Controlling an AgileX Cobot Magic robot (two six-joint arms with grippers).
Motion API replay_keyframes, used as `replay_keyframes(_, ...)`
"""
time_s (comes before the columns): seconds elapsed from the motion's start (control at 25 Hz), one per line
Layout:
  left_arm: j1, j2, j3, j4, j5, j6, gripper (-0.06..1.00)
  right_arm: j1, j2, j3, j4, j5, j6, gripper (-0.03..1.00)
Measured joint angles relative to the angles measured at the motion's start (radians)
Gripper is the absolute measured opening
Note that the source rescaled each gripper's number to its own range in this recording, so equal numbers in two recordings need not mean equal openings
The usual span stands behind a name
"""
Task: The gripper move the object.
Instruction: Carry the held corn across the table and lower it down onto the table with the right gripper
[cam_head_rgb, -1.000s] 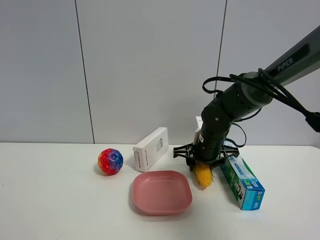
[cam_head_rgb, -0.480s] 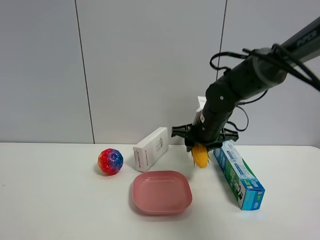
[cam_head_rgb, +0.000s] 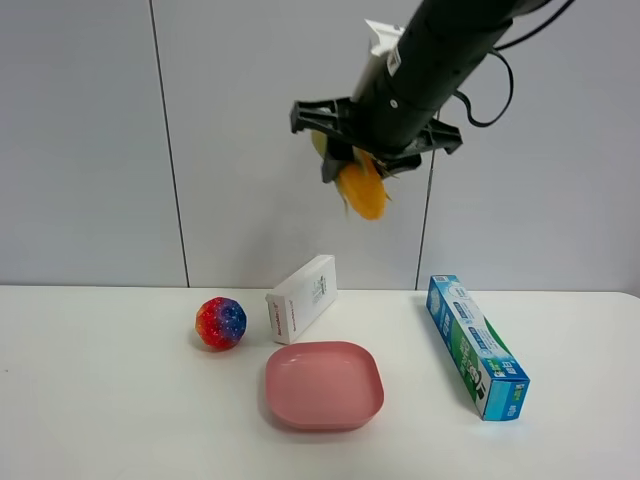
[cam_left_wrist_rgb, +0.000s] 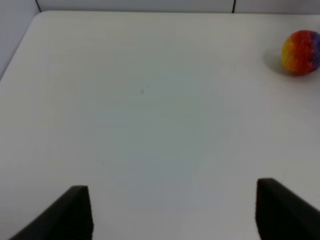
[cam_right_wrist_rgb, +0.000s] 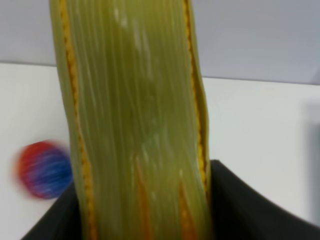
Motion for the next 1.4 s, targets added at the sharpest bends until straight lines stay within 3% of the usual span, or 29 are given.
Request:
replay_keyframes(0.24,0.000,0.000,0.000,0.000,0.000,0.000,1.00,0.159,0.033,-0.132,0.105,0.055,-0.201,0.01)
replay_keyframes(0.44,0.000,0.000,0.000,0.000,0.000,0.000,1.00,0.239,0.174,-0.279,0.187,0.153,-0.226,0.01)
replay_keyframes(0.6,0.000,0.000,0.000,0.000,0.000,0.000,1.00,0.294,0.311,-0.362,0.264,0.203,-0.154,0.01)
replay_keyframes(0.8,0.000,0.000,0.000,0.000,0.000,0.000,1.00,0.322,0.411,-0.379,0.335,0.188,0.009,0.01)
replay_keyframes(1.12,0.000,0.000,0.000,0.000,0.000,0.000,1.00,0.322,0.457,-0.379,0.322,0.144,0.240,0.01)
replay_keyframes(1.4,0.000,0.000,0.000,0.000,0.000,0.000,1.00,0.322,0.507,-0.382,0.230,0.195,0.383,0.01)
